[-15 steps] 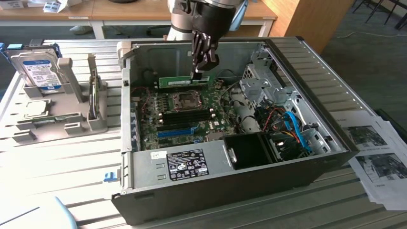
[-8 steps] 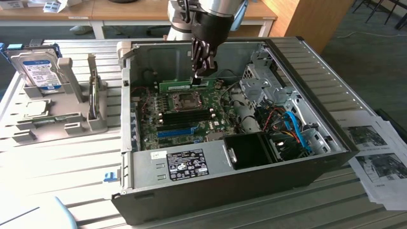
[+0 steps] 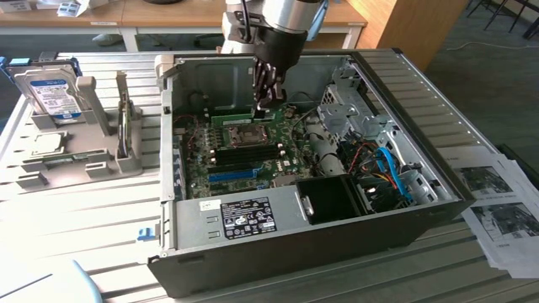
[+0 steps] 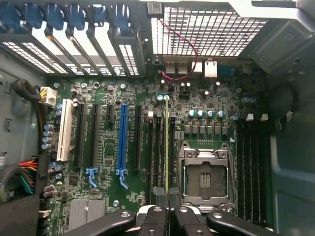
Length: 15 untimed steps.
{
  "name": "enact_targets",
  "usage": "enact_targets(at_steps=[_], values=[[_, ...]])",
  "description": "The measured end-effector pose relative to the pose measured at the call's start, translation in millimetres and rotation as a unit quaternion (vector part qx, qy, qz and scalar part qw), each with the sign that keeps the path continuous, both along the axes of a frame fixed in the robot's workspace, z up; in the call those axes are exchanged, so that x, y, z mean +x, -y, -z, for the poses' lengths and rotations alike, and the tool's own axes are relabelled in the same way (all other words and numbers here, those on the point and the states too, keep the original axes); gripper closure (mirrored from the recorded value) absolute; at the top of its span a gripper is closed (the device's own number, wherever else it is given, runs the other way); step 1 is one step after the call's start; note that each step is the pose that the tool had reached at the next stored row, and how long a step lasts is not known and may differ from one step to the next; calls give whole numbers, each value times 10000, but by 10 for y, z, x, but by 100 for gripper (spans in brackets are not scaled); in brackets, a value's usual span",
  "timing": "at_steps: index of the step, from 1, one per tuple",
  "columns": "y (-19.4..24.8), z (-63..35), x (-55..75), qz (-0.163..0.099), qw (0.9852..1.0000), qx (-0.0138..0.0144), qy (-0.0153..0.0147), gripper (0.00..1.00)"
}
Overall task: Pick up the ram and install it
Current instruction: 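Insert the ram into the slot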
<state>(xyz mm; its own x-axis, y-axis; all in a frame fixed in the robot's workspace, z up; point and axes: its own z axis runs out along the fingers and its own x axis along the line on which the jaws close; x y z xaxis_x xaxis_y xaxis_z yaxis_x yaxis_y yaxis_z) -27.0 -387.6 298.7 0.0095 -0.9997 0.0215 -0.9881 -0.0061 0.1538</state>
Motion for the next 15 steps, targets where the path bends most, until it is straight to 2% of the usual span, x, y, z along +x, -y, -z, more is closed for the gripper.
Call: enact_targets(at_steps=[15], values=[[0,227,0,0,10000,0,0,89]])
